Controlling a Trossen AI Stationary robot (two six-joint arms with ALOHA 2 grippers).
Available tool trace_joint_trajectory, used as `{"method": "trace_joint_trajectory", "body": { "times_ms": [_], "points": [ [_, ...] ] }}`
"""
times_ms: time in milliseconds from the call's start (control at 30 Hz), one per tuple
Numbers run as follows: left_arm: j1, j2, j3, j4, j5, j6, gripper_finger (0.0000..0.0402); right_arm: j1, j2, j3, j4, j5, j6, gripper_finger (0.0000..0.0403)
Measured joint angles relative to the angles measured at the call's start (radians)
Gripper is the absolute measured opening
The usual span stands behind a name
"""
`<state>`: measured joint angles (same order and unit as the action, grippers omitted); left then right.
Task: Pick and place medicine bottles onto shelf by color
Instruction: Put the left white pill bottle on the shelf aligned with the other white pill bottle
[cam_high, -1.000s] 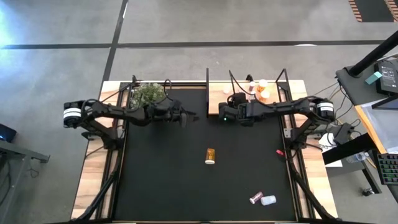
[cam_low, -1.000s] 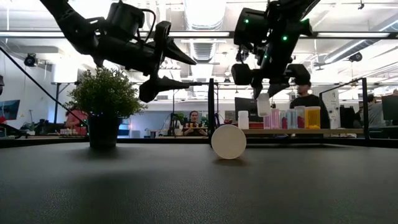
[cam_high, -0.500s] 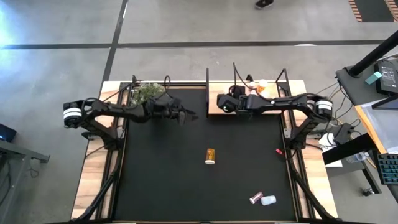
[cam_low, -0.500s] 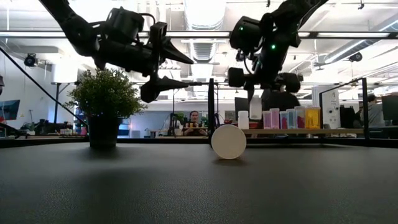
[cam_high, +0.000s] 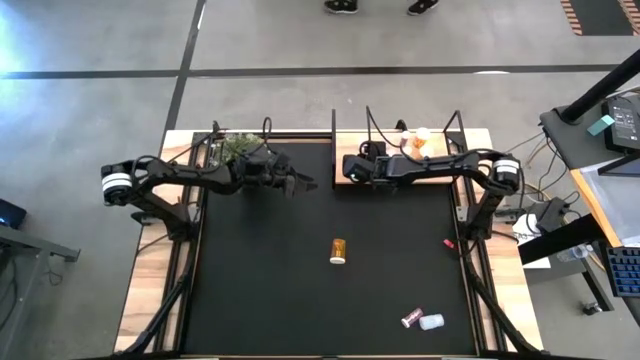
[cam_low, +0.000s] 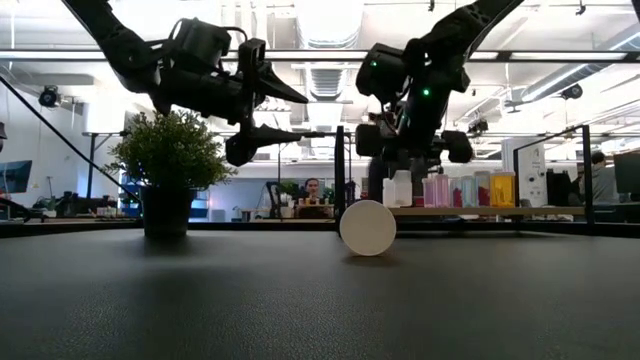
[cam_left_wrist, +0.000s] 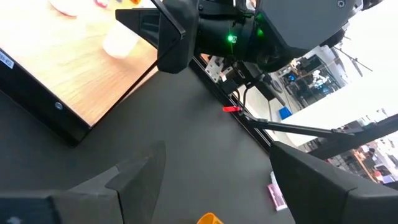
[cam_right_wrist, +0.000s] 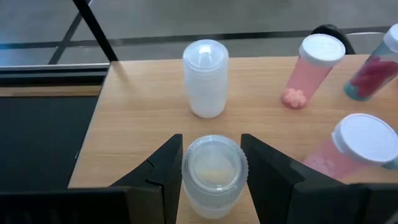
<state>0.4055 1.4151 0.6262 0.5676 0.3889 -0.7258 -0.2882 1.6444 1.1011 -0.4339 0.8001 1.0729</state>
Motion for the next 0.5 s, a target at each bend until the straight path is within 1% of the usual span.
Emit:
{"method": "trace_joint_trajectory", "body": {
  "times_ms": [133,333,500],
  "points": [
    [0.001,0.000,0.000,0.000,0.000,0.000,0.0272,-0.010,0.006,-0.002,0.001,0.004,-0.011,0.0138],
    [0.001,0.000,0.001,0.000,0.002,-0.001,0.0272,-0.014,0.022,-0.003,0.008,0.011,-0.012,0.0152],
    [0.001,0.000,0.001,0.000,0.004,-0.001,0.0272,-0.016,0.025,-0.002,0.010,0.010,-0.012,0.0153]
  ]
}}
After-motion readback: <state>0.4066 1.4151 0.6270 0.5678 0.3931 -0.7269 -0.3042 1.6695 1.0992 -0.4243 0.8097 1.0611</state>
